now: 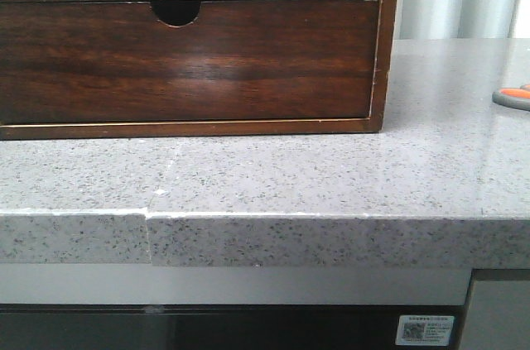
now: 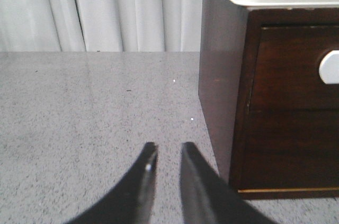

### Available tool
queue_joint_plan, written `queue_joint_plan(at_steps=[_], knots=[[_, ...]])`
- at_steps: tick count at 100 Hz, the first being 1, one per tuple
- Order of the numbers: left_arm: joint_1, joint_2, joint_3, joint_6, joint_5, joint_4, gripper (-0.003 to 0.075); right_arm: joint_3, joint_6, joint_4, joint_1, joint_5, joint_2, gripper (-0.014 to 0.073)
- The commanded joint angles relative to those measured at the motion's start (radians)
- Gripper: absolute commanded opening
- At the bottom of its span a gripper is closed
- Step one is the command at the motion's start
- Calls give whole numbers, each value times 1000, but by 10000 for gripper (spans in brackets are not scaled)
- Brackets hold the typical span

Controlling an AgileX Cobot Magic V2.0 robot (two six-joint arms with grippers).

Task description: Put scissors in drawer with both arms

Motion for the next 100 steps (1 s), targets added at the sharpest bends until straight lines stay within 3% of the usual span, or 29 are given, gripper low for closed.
queue_joint_plan(at_steps=[1,6,13,30,68,100], knots=[[2,58,-39,3,-185,-2,377,-22,1,0,1,-71,18,-61],[2,83,-39,3,-251,4,446,-22,1,0,1,-72,18,-61],[-3,121,-39,3,-350,38,453,-22,1,0,1,-72,18,-61],[-93,202,-59,0,-452,439,440,-22,1,0,1,-72,18,-61],[-428,477,-204,3,-379,914,412,-22,1,0,1,-74,18,-61],[-500,645,-362,5,-247,1098,399,-22,1,0,1,-76,18,-61]])
